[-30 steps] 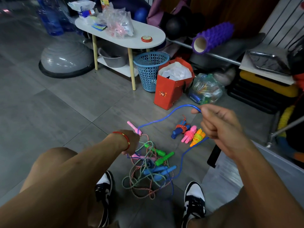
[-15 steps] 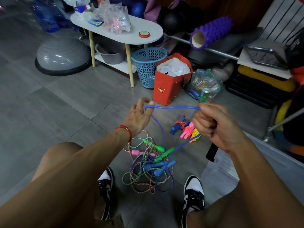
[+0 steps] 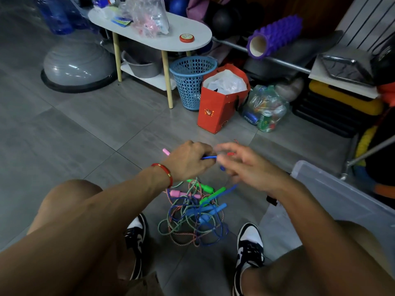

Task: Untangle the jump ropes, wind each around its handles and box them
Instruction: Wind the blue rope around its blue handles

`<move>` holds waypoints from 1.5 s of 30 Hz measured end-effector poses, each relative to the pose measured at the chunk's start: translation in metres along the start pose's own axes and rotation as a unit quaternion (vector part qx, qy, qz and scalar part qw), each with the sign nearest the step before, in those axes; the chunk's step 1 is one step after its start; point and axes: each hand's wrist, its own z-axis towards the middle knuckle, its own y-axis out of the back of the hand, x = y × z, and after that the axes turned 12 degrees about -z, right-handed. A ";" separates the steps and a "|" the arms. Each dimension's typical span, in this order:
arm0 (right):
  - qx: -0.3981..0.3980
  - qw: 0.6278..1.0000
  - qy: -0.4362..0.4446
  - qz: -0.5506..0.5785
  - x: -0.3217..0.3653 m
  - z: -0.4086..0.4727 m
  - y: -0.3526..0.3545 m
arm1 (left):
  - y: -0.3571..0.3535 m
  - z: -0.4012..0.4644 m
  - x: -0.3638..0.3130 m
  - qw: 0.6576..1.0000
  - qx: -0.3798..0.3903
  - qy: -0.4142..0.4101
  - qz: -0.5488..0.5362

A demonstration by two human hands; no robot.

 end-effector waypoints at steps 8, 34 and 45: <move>-0.367 0.853 0.032 0.370 -0.021 -0.044 0.073 | 0.035 -0.017 0.053 0.986 0.045 0.129 0.093; -0.250 0.825 0.098 0.497 -0.015 -0.037 0.061 | 0.028 -0.030 0.040 0.995 0.070 0.077 0.011; -0.132 0.974 -0.044 -0.181 -0.022 -0.012 0.007 | 0.010 -0.019 -0.002 0.998 0.045 -0.031 0.029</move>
